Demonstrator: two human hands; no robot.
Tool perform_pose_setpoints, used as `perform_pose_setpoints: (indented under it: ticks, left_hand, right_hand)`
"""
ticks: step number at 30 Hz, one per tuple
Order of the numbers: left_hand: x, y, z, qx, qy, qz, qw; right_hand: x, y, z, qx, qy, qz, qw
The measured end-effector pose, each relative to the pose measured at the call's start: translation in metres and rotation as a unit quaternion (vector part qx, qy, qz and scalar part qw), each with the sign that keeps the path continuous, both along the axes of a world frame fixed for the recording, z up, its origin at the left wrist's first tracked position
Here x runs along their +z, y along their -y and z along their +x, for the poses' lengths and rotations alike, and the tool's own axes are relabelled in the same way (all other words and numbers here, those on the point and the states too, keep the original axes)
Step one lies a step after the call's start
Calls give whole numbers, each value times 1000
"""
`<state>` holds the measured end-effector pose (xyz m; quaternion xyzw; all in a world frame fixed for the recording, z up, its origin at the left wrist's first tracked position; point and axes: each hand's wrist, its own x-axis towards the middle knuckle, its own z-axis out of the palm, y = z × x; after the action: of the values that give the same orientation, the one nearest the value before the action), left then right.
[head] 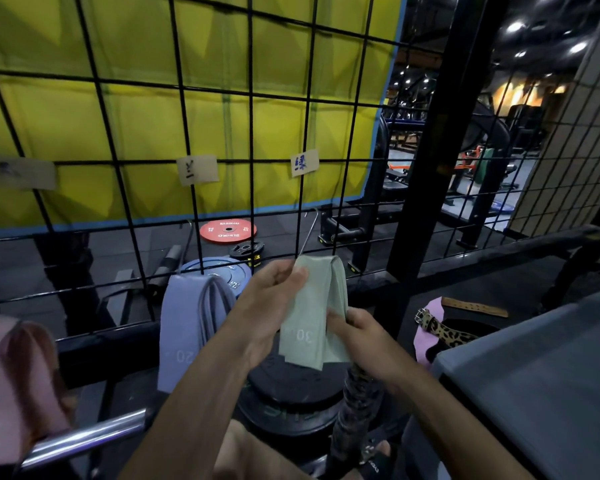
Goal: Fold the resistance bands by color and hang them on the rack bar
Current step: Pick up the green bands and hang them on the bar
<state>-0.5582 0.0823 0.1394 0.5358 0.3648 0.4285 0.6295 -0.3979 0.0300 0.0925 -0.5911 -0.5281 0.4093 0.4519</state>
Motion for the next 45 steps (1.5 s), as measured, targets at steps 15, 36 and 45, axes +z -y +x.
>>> perform_pose_setpoints:
  ticks: [15,36,45]
  left_hand:
    - [-24,19,-8,15,-118,91,989]
    - [-79,47,-11,18,-283,205,937]
    - [-85,92,-83,-15,-284,233,930]
  right_hand:
    - [30,44,-12,-40,330,91,939]
    - [7,28,-24,-32,407,46,912]
    - [13,45,-51,-94,359,178,911]
